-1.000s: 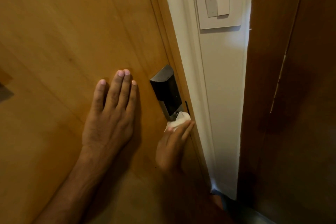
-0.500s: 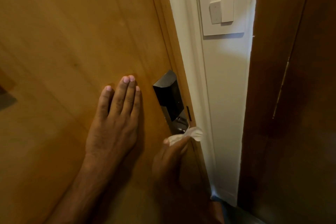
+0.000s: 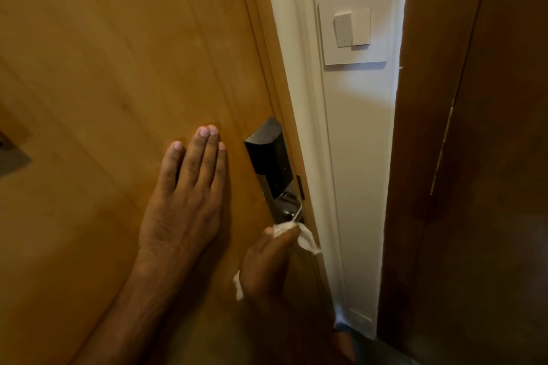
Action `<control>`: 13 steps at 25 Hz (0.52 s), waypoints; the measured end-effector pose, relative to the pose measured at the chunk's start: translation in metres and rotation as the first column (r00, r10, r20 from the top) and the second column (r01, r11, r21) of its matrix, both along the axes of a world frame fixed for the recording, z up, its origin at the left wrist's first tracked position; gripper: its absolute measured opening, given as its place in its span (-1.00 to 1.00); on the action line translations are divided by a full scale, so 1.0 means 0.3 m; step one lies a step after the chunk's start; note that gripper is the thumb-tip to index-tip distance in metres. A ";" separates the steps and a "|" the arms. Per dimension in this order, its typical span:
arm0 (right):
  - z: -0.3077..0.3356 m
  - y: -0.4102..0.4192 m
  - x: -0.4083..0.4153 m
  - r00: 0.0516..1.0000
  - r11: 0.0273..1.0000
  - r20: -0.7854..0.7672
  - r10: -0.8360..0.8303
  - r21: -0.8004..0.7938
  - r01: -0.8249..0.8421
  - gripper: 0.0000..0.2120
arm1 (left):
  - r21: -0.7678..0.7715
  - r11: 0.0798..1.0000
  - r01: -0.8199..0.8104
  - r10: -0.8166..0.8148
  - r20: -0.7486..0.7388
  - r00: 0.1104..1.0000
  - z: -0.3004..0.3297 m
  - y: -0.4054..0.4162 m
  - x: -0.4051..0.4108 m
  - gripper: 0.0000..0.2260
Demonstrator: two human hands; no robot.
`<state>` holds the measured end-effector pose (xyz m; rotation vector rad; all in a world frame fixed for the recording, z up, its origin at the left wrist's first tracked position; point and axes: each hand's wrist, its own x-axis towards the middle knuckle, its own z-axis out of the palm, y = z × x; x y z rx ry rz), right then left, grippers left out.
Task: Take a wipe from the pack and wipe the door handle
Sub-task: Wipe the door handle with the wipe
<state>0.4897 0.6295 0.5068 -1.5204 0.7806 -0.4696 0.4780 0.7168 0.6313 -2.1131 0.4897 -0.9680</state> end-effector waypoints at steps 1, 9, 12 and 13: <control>0.017 -0.046 0.032 1.000 0.999 -0.019 0.010 -0.034 -0.011 -0.57 | -0.020 1.000 0.017 -0.017 -0.003 1.000 0.004 -0.002 0.004 -0.46; -0.022 -0.211 0.026 0.973 0.969 -0.080 0.216 -0.102 -0.224 -0.65 | 0.003 0.999 0.050 -0.050 0.065 0.997 -0.006 -0.010 0.007 -0.45; -0.133 -0.137 -0.116 0.920 0.928 -0.135 0.367 -0.014 -0.373 -0.62 | -0.057 0.996 0.070 -0.068 0.042 0.997 -0.008 -0.020 0.017 -0.46; -0.148 -0.155 -0.146 0.909 0.923 -0.167 0.381 0.020 -0.383 -0.69 | -0.067 0.995 0.079 -0.077 0.033 0.997 -0.007 -0.021 0.018 -0.46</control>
